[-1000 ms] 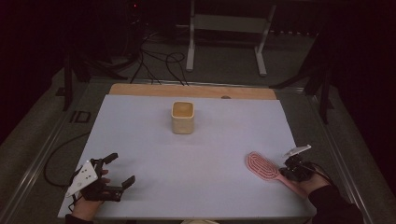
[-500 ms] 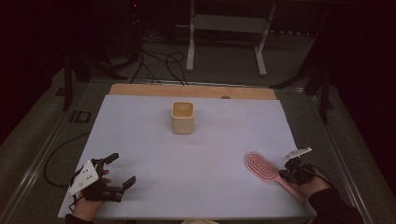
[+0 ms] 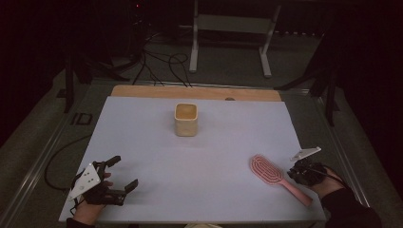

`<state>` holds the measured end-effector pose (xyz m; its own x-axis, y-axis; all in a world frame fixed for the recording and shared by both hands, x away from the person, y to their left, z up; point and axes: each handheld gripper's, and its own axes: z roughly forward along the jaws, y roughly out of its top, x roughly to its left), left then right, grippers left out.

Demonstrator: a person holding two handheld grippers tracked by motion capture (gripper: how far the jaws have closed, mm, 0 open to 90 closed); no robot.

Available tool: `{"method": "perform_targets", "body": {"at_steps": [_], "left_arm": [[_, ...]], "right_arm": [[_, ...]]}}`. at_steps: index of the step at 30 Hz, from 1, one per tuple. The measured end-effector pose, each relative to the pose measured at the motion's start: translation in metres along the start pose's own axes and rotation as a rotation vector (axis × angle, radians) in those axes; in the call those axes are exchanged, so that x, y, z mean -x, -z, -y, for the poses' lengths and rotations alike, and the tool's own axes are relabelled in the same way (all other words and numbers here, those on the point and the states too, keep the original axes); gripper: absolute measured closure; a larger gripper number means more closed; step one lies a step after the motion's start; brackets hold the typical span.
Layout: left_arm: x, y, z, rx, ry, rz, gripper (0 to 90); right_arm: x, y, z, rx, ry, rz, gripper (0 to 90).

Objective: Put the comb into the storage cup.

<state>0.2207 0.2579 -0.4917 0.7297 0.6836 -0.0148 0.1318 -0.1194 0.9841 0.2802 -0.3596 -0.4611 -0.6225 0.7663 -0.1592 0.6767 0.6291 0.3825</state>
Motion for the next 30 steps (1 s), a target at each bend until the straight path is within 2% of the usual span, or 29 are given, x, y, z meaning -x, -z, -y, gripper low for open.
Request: {"method": "perform_targets", "body": {"at_steps": [2,5,7,10,16,18,19,20,25,30], "left_arm": [[0.000,0.000,0.000,-0.002,-0.002,0.001,0.6],[0.000,0.000,0.000,-0.003,0.001,0.000,0.6],[0.000,0.000,0.000,-0.003,-0.001,0.000,0.5],[0.000,-0.001,0.000,-0.003,0.001,0.000,0.6],[0.000,-0.001,0.000,-0.006,0.001,0.001,0.6],[0.000,-0.001,0.000,-0.005,0.001,-0.001,0.6],[0.000,-0.001,0.000,-0.007,-0.002,-0.001,0.5],[0.000,-0.001,0.000,-0.008,-0.002,0.002,0.6],[0.000,-0.001,0.000,-0.007,-0.002,0.002,0.6],[0.000,-0.001,0.000,-0.007,-0.003,0.001,0.6]], "right_arm": [[0.000,0.004,-0.001,-0.005,0.011,-0.013,64.3],[0.003,0.010,-0.002,0.005,-0.014,-0.057,45.5],[0.005,0.013,-0.002,0.008,-0.015,-0.069,36.4],[0.004,0.017,-0.002,0.016,-0.002,-0.068,28.7],[0.003,0.022,-0.005,0.024,0.025,-0.120,13.8],[0.003,0.022,-0.005,0.024,0.036,-0.123,13.9],[0.001,0.023,-0.006,0.003,0.068,-0.122,12.3],[0.000,0.023,-0.006,-0.012,0.078,-0.129,9.5],[-0.003,0.019,-0.009,-0.055,0.073,-0.152,10.5],[-0.005,0.018,-0.012,-0.064,0.076,-0.171,13.2]]}}
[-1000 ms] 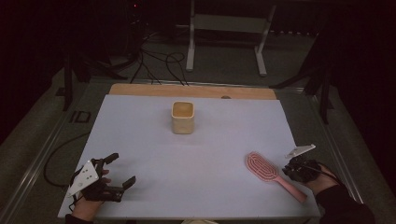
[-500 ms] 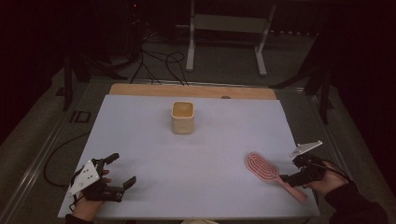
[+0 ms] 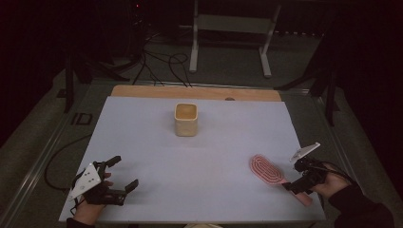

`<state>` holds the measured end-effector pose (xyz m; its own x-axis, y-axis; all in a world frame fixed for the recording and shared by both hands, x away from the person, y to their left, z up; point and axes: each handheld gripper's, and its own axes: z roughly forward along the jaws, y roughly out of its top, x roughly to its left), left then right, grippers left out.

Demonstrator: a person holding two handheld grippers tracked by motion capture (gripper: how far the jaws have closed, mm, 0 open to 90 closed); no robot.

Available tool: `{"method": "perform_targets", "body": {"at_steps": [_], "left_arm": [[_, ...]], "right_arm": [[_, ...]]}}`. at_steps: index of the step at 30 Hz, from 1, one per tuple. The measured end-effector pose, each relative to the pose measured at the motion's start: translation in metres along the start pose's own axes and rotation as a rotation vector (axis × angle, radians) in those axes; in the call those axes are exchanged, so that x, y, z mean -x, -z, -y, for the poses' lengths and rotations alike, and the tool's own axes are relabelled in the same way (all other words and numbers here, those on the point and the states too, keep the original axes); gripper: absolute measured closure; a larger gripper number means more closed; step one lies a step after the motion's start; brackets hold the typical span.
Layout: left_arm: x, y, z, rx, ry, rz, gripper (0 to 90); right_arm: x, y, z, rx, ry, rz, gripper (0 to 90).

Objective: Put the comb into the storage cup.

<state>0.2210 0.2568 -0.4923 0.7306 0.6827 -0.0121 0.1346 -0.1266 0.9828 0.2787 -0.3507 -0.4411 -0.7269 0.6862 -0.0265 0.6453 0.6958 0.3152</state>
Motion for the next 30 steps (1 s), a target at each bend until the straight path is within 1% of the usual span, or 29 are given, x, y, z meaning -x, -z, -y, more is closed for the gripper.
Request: {"method": "perform_targets", "body": {"at_steps": [1,2,5,6,7,10,14,17,18,19,21,22,23,24,25,27,28,30], "left_arm": [[0.000,0.000,0.000,-0.001,0.001,0.001,0.6],[0.000,0.000,0.000,-0.001,0.001,0.001,0.6],[0.000,0.000,0.000,-0.002,-0.001,0.001,0.6],[0.000,0.000,0.000,-0.002,-0.001,0.001,0.6],[0.000,0.000,0.000,0.000,0.001,0.001,0.6],[0.000,0.000,0.000,0.000,0.003,0.000,0.6],[0.000,0.000,0.000,0.000,0.003,0.001,0.6],[0.000,0.000,0.000,-0.001,0.002,0.000,0.6],[0.000,0.000,0.000,-0.002,0.002,0.002,0.5],[0.000,0.000,0.000,-0.001,0.003,0.002,0.6],[0.000,0.000,0.000,-0.001,0.005,0.001,0.6],[0.000,0.000,0.000,-0.001,0.003,0.001,0.6],[0.000,0.000,0.000,0.000,0.005,0.002,0.6],[0.000,0.000,0.000,0.000,0.005,0.002,0.6],[-0.001,0.000,0.000,0.001,0.008,0.002,0.6],[-0.001,0.000,0.000,0.003,0.015,0.001,0.6],[-0.001,0.000,0.000,0.003,0.012,0.000,0.6],[-0.001,0.000,0.000,0.005,0.012,0.001,0.6]], "right_arm": [[-0.001,-0.001,-0.001,-0.006,0.003,-0.007,13.5],[-0.002,-0.002,-0.001,-0.014,0.015,-0.014,13.9],[-0.004,-0.006,-0.002,-0.031,0.018,-0.036,14.4],[-0.004,-0.006,-0.002,-0.031,0.018,-0.036,14.4],[-0.005,-0.009,-0.003,-0.048,0.024,-0.043,14.7],[-0.006,-0.014,-0.004,-0.073,0.042,-0.040,13.4],[-0.006,-0.020,-0.005,-0.079,0.018,-0.054,13.1],[-0.005,-0.022,-0.006,-0.084,0.012,-0.043,14.8],[-0.004,-0.023,-0.006,-0.095,0.019,-0.041,15.7],[-0.004,-0.025,-0.006,-0.108,0.022,-0.039,20.0],[-0.003,-0.027,-0.006,-0.120,0.026,-0.043,23.1],[-0.003,-0.028,-0.006,-0.122,0.033,-0.036,27.5],[-0.003,-0.028,-0.007,-0.130,0.032,-0.031,29.4],[-0.003,-0.028,-0.007,-0.130,0.032,-0.031,29.4],[-0.002,-0.030,-0.007,-0.138,0.025,-0.033,35.9],[0.000,-0.031,-0.007,-0.139,0.020,-0.027,38.9],[0.000,-0.032,-0.007,-0.141,0.008,-0.025,39.8],[0.000,-0.034,-0.008,-0.155,0.011,-0.030,41.9]]}}
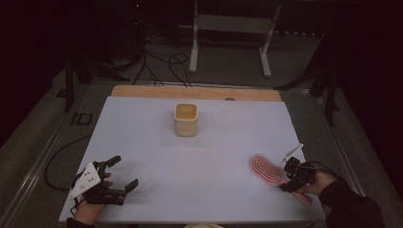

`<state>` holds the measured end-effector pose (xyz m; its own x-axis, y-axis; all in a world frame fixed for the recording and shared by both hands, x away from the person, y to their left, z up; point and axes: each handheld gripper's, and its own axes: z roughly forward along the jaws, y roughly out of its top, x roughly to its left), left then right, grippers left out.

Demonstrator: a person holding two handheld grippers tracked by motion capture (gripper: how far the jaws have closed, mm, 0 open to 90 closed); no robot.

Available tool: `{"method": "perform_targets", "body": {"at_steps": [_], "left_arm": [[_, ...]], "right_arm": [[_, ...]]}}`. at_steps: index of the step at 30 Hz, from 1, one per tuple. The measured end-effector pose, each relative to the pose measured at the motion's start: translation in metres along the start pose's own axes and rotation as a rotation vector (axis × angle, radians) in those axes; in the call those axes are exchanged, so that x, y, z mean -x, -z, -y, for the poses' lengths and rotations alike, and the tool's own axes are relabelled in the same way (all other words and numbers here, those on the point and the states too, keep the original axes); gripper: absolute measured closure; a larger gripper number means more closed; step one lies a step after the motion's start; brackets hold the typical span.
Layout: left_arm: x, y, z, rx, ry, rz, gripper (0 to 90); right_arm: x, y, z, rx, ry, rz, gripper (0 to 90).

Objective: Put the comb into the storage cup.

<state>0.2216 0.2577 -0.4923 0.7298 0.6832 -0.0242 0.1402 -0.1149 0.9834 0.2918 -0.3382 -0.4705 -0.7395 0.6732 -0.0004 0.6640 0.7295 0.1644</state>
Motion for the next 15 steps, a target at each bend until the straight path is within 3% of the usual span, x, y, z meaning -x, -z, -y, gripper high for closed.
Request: {"method": "perform_targets", "body": {"at_steps": [7,15], "left_arm": [[0.0001,0.0001,0.0000,-0.002,-0.002,-0.001,0.5],[0.0005,0.0001,0.0000,-0.003,-0.003,-0.001,0.6]], "right_arm": [[-0.0024,-0.0078,-0.0019,-0.037,0.009,-0.010,49.1],[-0.0013,-0.0087,-0.0042,-0.046,0.004,0.024,60.2]]}}
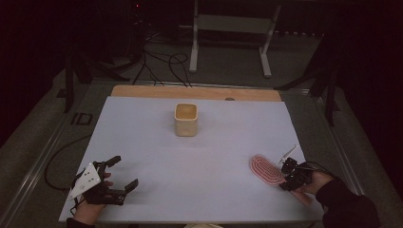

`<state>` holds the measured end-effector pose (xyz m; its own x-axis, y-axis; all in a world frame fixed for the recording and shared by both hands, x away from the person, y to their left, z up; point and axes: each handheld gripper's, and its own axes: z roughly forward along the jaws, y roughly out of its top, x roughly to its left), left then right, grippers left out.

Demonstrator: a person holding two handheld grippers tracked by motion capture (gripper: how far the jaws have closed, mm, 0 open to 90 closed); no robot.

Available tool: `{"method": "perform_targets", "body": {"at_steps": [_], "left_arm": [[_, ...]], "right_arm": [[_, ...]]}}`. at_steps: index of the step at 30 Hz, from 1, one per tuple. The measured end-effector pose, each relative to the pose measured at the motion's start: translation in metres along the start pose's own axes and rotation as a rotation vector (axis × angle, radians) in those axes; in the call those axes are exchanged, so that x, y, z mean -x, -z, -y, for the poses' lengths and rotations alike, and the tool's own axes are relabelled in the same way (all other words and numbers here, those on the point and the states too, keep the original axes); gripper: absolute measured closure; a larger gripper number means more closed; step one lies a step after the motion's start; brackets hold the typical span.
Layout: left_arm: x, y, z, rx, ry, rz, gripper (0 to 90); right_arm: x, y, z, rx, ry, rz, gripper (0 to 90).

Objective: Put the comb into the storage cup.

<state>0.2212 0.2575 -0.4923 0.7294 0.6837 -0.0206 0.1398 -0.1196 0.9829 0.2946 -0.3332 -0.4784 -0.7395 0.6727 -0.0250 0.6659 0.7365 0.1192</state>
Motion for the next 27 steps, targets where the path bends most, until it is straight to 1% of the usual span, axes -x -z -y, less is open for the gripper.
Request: {"method": "perform_targets", "body": {"at_steps": [2,4,5,7,9,13,16,19,20,24,26,27], "left_arm": [[-0.0003,0.0000,0.0000,-0.001,0.000,0.001,0.6],[-0.0004,0.0000,0.0002,0.001,0.003,0.000,0.6],[-0.0003,0.0001,0.0002,0.001,0.002,0.000,0.6],[-0.0003,0.0000,0.0001,0.000,0.003,-0.001,0.6],[-0.0006,-0.0001,0.0003,0.002,0.006,0.000,0.5],[-0.0003,-0.0001,0.0004,0.002,0.004,0.001,0.6],[-0.0002,-0.0001,0.0006,-0.001,0.004,0.002,0.6],[0.0000,-0.0001,0.0006,0.000,0.004,0.002,0.5],[-0.0004,0.0000,0.0006,-0.001,0.003,0.001,0.6],[-0.0002,-0.0002,0.0007,-0.002,0.004,0.001,0.5],[-0.0004,-0.0002,0.0006,-0.001,0.005,0.001,0.6],[-0.0006,-0.0002,0.0006,0.000,0.007,-0.002,0.6]], "right_arm": [[-0.0010,-0.0011,-0.0005,-0.008,0.006,0.021,61.1],[-0.0023,-0.0018,-0.0009,-0.016,0.008,0.024,63.2],[-0.0027,-0.0025,-0.0012,-0.022,0.017,0.030,63.7],[-0.0037,-0.0044,-0.0018,-0.027,0.020,0.027,67.4],[-0.0051,-0.0057,-0.0024,-0.031,0.032,0.032,67.5],[-0.0043,-0.0062,-0.0020,-0.032,0.028,0.030,68.0],[-0.0040,-0.0068,-0.0001,-0.019,0.018,0.026,68.9],[-0.0060,-0.0070,0.0027,0.000,0.019,0.039,69.7],[-0.0073,-0.0070,0.0036,0.006,0.010,0.042,69.9],[-0.0093,-0.0069,0.0047,0.015,0.018,0.060,70.2],[-0.0099,-0.0066,0.0045,0.015,0.018,0.061,70.2],[-0.0095,-0.0062,0.0040,0.011,0.026,0.058,70.3]]}}
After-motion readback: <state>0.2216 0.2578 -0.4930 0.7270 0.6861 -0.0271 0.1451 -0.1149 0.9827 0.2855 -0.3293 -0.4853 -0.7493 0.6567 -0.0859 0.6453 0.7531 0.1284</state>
